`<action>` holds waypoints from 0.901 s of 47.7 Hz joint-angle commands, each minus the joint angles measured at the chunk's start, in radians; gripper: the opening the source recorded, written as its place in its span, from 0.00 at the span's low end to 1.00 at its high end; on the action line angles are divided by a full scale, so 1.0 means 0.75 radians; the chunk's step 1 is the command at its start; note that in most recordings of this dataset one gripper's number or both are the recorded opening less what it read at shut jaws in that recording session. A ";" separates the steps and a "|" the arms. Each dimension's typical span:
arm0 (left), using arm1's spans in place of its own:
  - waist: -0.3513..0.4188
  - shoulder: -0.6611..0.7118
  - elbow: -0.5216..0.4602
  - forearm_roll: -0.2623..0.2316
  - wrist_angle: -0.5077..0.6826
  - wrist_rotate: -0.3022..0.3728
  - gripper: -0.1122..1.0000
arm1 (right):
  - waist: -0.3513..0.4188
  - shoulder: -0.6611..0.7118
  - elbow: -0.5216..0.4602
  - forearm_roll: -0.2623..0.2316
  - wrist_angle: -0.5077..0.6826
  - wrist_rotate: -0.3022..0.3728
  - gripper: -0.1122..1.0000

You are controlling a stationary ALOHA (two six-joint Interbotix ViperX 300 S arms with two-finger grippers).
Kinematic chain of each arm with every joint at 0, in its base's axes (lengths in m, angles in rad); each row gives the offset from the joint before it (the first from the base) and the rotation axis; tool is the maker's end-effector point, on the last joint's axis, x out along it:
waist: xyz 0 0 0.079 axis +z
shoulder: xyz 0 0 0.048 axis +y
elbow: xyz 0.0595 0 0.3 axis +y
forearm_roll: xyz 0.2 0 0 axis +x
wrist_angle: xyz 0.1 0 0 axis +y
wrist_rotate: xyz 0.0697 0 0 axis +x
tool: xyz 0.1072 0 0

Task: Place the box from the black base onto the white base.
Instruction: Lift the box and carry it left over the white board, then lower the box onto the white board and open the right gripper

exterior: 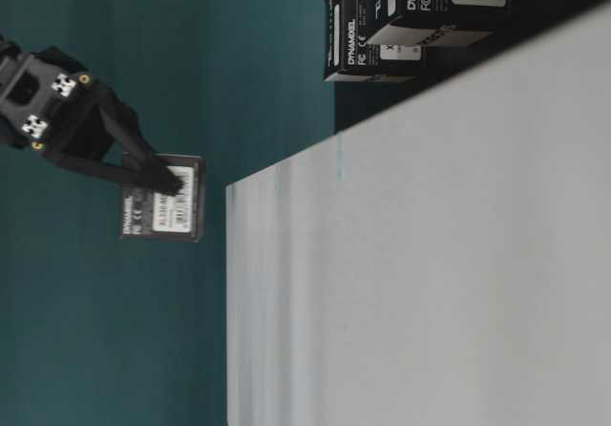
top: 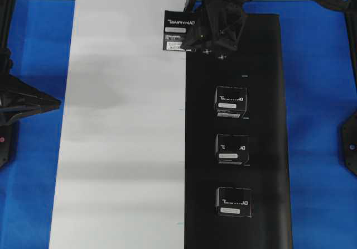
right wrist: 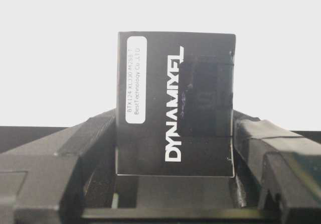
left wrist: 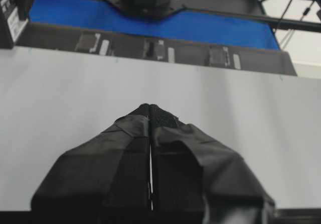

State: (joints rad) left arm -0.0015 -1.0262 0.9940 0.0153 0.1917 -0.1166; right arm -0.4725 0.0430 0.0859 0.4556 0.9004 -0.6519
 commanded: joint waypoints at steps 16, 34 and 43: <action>0.000 0.010 -0.033 0.004 -0.006 -0.002 0.05 | 0.037 0.061 -0.041 -0.008 -0.022 0.008 0.62; 0.000 0.002 -0.033 0.002 -0.004 0.000 0.05 | 0.047 0.100 -0.041 -0.008 -0.041 0.006 0.62; -0.004 0.002 -0.031 0.004 -0.004 0.000 0.05 | 0.047 0.112 -0.043 -0.008 -0.057 0.008 0.62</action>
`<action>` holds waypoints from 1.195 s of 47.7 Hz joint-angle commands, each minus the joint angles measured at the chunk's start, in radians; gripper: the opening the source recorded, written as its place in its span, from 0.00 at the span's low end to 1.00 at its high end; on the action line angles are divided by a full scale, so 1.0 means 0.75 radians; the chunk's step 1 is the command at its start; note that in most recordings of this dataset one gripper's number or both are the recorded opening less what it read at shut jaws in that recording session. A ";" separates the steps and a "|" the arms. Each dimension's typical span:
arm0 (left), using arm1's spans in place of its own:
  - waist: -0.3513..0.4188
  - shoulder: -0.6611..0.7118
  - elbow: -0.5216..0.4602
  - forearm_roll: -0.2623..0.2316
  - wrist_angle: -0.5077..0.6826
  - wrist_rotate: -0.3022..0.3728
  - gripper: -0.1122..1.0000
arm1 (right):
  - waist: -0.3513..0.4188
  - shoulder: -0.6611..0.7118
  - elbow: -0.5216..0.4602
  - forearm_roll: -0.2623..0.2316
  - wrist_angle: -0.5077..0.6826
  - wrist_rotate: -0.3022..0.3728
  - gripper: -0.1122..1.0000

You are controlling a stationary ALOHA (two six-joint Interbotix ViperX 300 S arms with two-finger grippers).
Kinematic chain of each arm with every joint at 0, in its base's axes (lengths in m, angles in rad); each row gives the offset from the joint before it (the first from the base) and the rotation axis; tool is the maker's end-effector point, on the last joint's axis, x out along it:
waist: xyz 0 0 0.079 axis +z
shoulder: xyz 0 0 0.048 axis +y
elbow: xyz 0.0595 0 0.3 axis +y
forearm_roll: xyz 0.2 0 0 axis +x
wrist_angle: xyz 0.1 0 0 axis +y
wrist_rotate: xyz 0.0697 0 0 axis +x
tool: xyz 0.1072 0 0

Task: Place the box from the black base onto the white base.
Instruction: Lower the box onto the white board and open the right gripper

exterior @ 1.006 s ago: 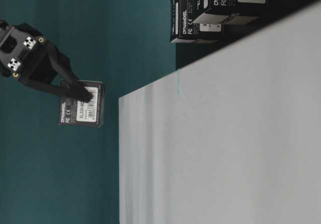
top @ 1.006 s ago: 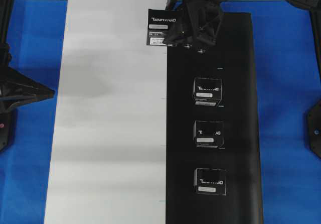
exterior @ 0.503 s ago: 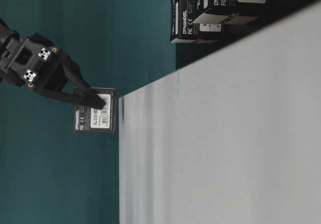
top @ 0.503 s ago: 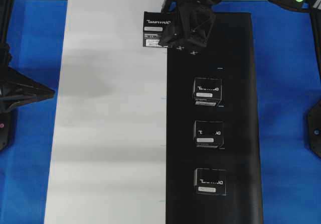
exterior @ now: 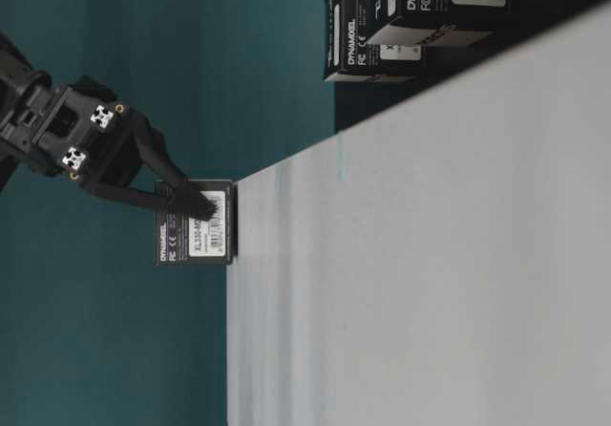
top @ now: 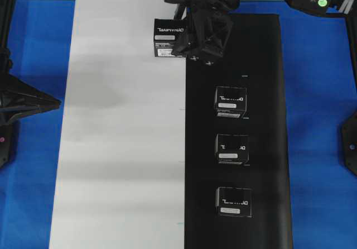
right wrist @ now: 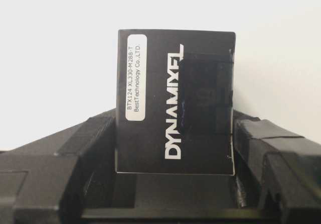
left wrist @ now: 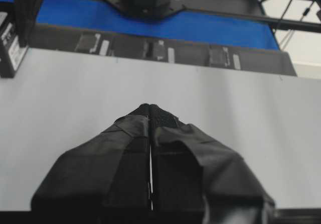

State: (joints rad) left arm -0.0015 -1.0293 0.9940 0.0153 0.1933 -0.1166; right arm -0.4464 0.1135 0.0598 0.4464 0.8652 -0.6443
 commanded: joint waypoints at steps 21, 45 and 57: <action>-0.008 0.006 -0.025 0.004 -0.006 -0.002 0.05 | 0.012 0.018 -0.006 0.004 -0.020 0.033 0.71; -0.022 0.004 -0.014 0.002 0.004 -0.004 0.05 | 0.020 0.000 -0.002 0.002 -0.053 0.022 0.99; -0.020 -0.002 0.014 0.004 0.002 -0.006 0.05 | 0.012 -0.061 0.010 0.002 -0.049 0.008 0.99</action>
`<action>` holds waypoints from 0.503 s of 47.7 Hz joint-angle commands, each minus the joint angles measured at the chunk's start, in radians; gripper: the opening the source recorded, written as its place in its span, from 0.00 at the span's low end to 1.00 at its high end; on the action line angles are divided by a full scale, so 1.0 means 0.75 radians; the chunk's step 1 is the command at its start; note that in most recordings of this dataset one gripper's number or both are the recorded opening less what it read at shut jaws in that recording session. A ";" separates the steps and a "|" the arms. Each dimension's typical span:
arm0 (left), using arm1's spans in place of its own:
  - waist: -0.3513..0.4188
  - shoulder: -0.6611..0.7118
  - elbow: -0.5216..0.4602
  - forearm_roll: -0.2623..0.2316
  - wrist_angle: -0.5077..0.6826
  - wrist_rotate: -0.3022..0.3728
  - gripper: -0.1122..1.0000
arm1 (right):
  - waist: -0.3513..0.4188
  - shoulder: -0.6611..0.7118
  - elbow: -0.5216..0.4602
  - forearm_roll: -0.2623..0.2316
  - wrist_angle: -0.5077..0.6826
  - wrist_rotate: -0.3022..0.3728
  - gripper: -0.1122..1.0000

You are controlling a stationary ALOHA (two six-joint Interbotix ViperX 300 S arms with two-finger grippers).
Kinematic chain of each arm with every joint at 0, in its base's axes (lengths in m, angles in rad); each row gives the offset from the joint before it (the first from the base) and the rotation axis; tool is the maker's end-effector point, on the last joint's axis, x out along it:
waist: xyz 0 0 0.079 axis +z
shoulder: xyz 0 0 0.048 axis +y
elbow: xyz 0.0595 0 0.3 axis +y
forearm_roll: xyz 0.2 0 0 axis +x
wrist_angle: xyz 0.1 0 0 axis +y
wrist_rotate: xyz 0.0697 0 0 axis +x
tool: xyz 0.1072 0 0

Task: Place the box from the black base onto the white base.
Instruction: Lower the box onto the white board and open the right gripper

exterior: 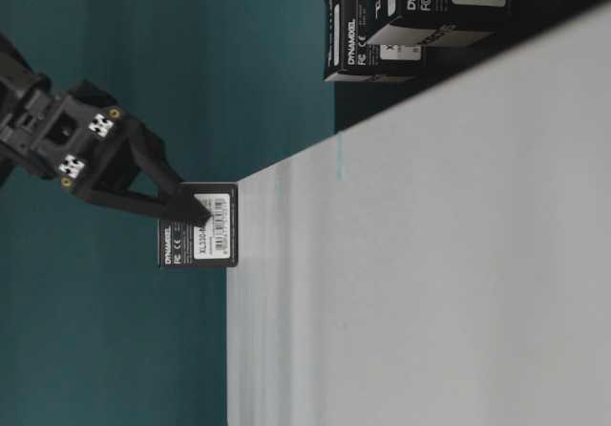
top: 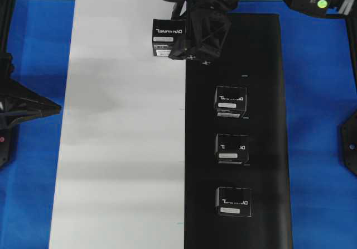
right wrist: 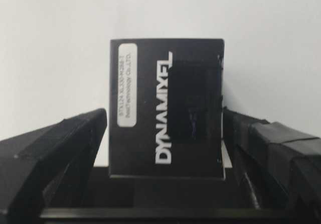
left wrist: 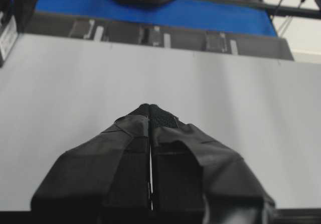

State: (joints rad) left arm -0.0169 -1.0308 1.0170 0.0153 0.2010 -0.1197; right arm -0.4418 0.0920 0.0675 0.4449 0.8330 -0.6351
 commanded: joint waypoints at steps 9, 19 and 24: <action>-0.002 -0.008 -0.008 0.002 -0.008 -0.027 0.05 | -0.008 -0.090 0.029 0.004 0.000 -0.008 0.99; 0.000 -0.010 0.012 0.004 -0.008 -0.082 0.06 | -0.016 -0.180 0.076 0.006 0.004 -0.004 0.99; -0.002 -0.010 0.012 0.004 -0.012 -0.082 0.06 | -0.029 -0.231 0.117 0.006 0.002 -0.004 0.99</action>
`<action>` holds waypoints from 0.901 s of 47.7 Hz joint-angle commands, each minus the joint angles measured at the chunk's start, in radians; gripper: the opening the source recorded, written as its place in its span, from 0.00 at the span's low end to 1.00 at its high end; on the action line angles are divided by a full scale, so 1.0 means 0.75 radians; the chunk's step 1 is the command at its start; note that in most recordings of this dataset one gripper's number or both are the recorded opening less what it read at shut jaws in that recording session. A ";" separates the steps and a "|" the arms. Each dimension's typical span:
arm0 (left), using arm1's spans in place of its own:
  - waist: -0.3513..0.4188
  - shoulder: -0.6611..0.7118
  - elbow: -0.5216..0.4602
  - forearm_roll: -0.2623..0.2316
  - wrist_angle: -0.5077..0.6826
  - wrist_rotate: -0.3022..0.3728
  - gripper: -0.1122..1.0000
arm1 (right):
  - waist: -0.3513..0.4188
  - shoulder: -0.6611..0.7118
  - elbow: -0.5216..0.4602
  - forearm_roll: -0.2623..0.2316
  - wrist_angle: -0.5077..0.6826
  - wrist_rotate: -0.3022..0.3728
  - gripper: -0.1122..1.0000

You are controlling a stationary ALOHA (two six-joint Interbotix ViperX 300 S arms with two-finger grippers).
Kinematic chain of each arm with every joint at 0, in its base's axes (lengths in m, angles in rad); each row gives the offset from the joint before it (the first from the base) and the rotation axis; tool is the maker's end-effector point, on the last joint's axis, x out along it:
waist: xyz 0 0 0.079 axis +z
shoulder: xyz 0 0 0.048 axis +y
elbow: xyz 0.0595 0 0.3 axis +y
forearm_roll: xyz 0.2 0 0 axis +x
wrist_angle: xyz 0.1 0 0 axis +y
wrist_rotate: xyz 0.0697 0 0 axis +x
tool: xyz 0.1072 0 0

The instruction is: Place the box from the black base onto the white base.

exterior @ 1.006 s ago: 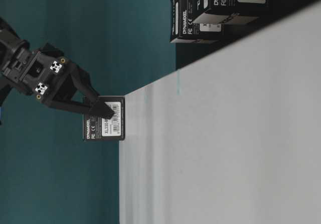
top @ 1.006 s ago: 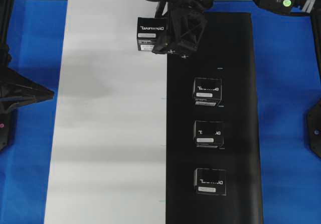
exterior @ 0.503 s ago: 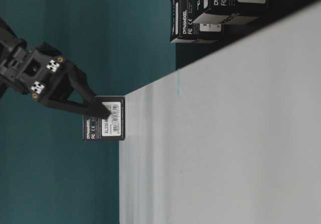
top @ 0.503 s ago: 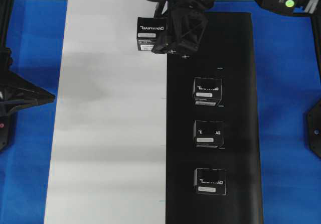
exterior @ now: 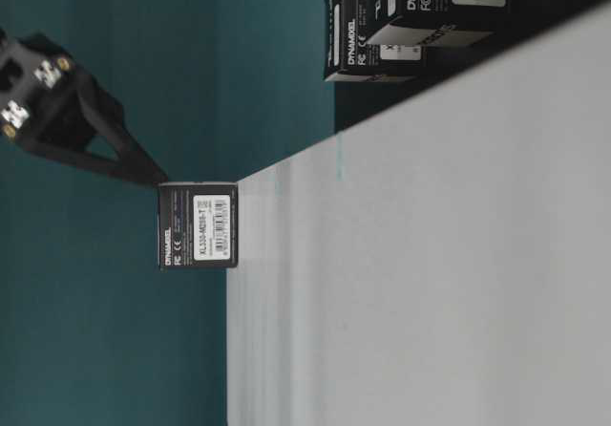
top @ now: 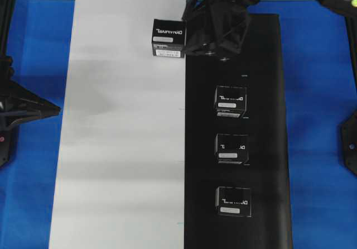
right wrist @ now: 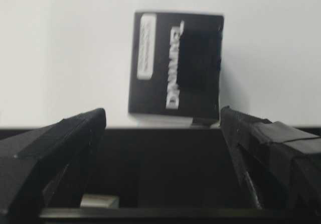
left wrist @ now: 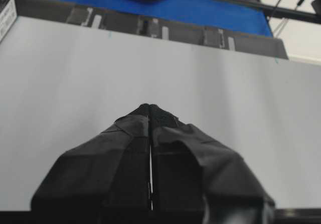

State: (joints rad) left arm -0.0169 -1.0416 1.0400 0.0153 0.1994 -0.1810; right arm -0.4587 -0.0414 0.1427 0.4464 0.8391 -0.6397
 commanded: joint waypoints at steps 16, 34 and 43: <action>0.000 -0.002 -0.016 0.004 -0.004 0.000 0.06 | -0.041 -0.247 0.229 0.004 -0.076 0.000 0.99; 0.002 -0.002 -0.010 0.002 0.053 0.012 0.06 | -0.014 -0.475 0.475 0.031 -0.182 0.002 0.99; 0.002 -0.008 -0.014 0.004 0.053 0.008 0.06 | 0.045 -0.599 0.585 0.045 -0.254 0.006 0.99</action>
State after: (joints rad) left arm -0.0169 -1.0492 1.0446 0.0153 0.2439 -0.1733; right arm -0.4449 -0.4495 0.5614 0.4694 0.6857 -0.6366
